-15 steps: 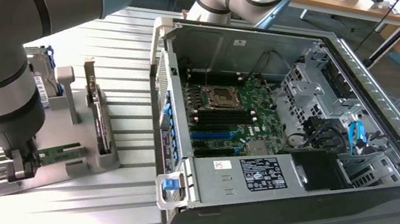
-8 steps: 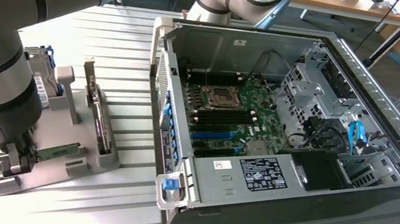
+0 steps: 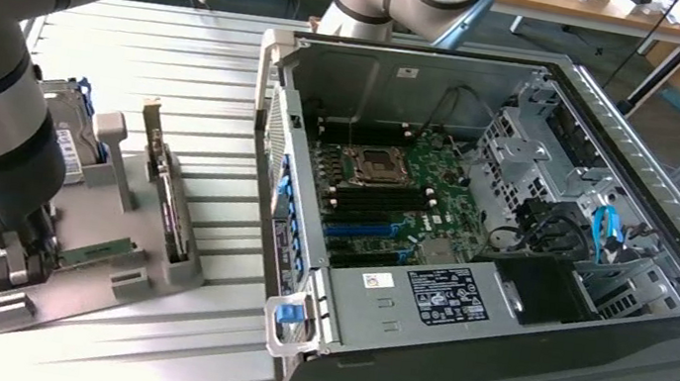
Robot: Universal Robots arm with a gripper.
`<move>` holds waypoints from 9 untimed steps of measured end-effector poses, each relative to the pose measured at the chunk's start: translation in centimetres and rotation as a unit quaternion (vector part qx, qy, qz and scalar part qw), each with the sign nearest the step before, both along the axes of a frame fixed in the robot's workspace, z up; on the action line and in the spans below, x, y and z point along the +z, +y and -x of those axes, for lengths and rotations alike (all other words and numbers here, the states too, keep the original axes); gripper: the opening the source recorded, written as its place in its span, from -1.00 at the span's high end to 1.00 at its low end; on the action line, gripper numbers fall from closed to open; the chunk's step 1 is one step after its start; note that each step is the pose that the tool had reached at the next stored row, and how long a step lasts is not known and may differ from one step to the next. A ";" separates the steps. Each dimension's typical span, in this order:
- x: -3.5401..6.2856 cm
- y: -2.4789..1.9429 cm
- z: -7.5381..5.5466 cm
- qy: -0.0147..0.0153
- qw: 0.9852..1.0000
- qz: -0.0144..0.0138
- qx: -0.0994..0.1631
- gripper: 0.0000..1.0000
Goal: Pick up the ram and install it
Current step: 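Pick up the ram and move it above insertion slot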
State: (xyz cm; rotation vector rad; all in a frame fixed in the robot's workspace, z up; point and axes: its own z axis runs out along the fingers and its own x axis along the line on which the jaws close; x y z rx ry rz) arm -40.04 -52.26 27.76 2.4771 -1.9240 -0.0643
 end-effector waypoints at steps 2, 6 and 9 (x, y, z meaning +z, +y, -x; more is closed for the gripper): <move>0.38 0.00 0.0 0.000 1.000 0.000 0.000 0.73; 0.92 0.00 0.0 0.000 1.000 0.000 0.000 0.73; 1.35 0.00 0.0 0.000 1.000 0.000 0.000 0.73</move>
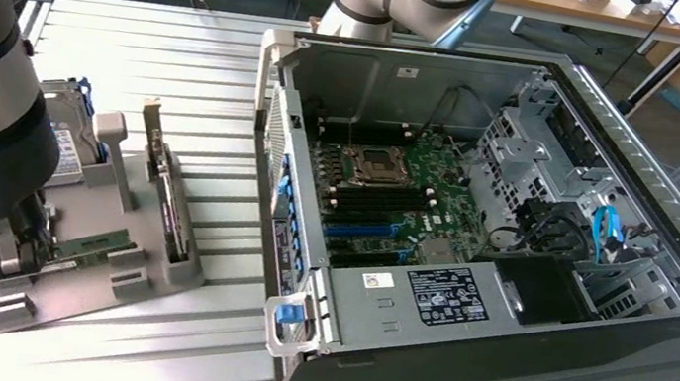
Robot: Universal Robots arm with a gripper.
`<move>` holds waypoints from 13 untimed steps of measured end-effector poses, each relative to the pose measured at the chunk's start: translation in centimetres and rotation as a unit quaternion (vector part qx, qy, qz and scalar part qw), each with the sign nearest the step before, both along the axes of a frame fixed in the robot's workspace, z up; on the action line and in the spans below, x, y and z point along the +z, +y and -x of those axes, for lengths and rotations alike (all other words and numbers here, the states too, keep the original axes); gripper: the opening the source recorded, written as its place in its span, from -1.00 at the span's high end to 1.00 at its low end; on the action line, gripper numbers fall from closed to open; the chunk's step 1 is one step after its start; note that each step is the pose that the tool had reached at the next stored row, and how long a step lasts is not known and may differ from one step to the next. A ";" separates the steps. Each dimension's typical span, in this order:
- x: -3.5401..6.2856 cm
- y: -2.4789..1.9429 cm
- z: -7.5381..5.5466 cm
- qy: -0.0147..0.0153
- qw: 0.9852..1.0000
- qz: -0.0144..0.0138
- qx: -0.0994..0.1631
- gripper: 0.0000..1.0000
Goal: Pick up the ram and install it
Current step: 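Pick up the ram and move it above insertion slot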
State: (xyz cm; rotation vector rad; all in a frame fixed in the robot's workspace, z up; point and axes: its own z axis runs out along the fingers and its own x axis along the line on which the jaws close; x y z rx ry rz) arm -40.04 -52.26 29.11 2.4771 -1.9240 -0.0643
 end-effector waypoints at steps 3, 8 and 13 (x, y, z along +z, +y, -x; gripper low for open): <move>0.70 0.00 0.0 0.000 1.000 0.000 0.000 0.73; 1.86 0.00 0.0 0.000 1.000 0.000 0.000 0.73; 3.05 0.00 0.0 0.000 1.000 0.000 0.000 0.73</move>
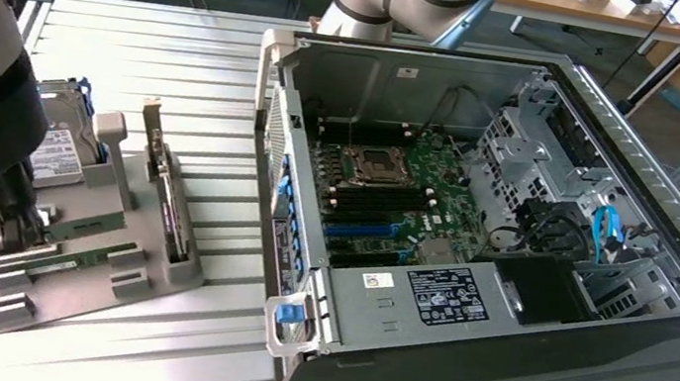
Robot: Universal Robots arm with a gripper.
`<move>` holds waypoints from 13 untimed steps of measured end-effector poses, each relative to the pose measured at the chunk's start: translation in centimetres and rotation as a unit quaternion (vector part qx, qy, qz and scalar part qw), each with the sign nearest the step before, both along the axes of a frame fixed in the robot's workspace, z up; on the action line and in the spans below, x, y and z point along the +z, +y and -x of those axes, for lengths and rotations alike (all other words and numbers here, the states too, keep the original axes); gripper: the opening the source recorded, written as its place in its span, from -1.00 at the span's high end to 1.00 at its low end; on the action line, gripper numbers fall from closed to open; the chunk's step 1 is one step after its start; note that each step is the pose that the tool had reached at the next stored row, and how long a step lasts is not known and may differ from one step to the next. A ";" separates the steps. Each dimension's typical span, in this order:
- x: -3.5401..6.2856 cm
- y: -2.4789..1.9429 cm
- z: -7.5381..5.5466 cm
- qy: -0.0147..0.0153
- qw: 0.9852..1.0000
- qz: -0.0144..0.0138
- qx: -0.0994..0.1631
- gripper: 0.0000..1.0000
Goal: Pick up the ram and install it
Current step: 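Pick up the ram and move it above insertion slot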
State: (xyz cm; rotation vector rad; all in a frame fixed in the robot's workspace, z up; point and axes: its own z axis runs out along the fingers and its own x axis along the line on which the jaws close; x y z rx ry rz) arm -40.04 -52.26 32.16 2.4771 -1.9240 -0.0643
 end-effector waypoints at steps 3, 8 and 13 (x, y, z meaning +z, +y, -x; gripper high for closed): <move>0.67 0.00 0.0 0.000 1.000 0.000 0.000 0.73; 2.30 0.00 0.0 0.000 1.000 0.000 0.000 0.73; 4.56 0.00 0.0 0.000 1.000 0.000 0.000 0.73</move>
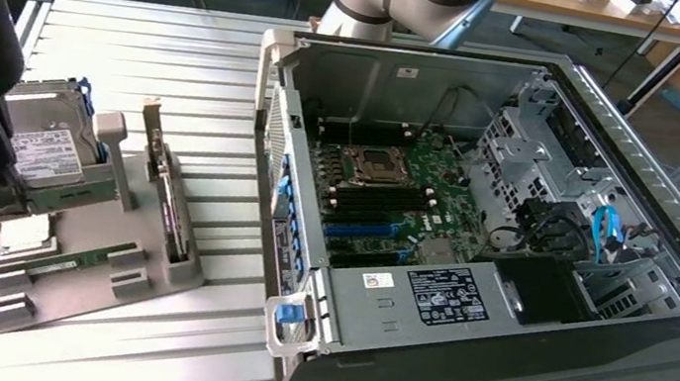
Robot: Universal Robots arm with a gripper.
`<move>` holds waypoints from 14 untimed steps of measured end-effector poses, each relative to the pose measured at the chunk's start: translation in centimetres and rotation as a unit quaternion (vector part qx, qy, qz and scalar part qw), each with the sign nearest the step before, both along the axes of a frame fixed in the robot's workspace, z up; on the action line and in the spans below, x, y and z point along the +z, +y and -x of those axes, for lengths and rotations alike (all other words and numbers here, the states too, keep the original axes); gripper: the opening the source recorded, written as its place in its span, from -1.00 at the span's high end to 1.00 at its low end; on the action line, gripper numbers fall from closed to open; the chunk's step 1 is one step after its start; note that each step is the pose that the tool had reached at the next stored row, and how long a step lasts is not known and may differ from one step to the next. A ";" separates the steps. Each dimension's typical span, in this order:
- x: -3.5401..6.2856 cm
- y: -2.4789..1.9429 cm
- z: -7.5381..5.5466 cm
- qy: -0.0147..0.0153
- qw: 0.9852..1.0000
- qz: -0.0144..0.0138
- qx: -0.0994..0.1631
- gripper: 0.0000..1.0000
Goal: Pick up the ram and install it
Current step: 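Pick up the ram and move it above insertion slot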
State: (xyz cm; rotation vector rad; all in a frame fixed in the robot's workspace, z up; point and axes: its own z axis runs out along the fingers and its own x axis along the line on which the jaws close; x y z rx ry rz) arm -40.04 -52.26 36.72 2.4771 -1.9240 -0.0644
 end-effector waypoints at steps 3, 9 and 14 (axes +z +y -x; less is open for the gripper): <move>1.89 0.00 0.0 0.000 1.000 0.000 0.000 0.73; 4.52 0.00 0.0 0.000 1.000 -0.001 0.000 0.73; 5.70 0.00 0.0 0.000 1.000 -0.001 0.000 0.73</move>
